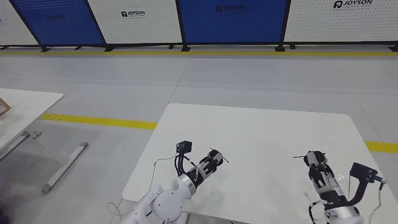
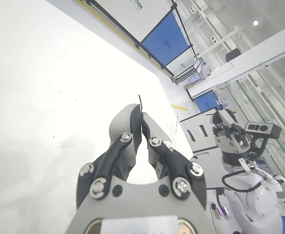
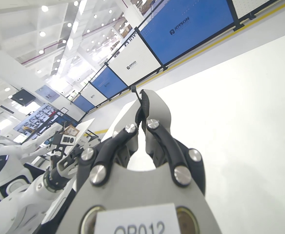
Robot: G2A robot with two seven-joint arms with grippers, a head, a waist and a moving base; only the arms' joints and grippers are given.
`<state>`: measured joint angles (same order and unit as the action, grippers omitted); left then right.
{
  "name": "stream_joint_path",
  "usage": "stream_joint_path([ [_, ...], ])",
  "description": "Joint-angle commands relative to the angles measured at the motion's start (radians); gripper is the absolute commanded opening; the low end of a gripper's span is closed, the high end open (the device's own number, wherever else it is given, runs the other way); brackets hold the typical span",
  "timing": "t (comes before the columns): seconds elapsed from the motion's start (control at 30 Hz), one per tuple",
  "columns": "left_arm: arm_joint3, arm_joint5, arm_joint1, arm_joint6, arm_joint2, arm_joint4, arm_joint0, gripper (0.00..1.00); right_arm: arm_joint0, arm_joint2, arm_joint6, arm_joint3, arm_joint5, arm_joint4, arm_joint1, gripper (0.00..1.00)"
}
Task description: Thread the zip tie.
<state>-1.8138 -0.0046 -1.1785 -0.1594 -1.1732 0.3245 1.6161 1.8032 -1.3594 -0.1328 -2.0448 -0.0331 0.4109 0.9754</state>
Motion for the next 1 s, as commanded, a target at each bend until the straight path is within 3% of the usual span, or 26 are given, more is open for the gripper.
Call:
stream_joint_path([
  [0.0, 0.0, 0.0, 0.0, 0.0, 0.0, 0.0, 0.0, 0.0, 0.043, -0.049, -0.011, -0.013, 0.043, -0.02, -0.002, 0.0],
  [0.1, 0.0, 0.0, 0.0, 0.0, 0.0, 0.0, 0.0, 0.0, 0.055, -0.079, 0.024, -0.021, 0.128, -0.08, -0.001, 0.0],
  [0.5, 0.0, 0.0, 0.0, 0.0, 0.0, 0.0, 0.0, 0.0, 0.038, -0.082, 0.011, -0.004, 0.144, -0.087, 0.004, 0.0],
  [0.57, 0.0, 0.0, 0.0, 0.0, 0.0, 0.0, 0.0, 0.0, 0.036, -0.056, -0.005, 0.021, 0.176, -0.107, 0.011, 0.0],
  [0.67, 0.0, 0.0, 0.0, 0.0, 0.0, 0.0, 0.0, 0.0, -0.012, 0.007, -0.011, 0.089, 0.216, -0.139, 0.024, 0.0],
  [0.9, 0.0, 0.0, 0.0, 0.0, 0.0, 0.0, 0.0, 0.0, -0.163, 0.203, -0.039, 0.2, 0.158, -0.118, 0.069, 0.0],
  [0.97, 0.0, 0.0, 0.0, 0.0, 0.0, 0.0, 0.0, 0.0, -0.191, 0.239, -0.024, 0.222, 0.106, -0.129, 0.08, 0.0],
])
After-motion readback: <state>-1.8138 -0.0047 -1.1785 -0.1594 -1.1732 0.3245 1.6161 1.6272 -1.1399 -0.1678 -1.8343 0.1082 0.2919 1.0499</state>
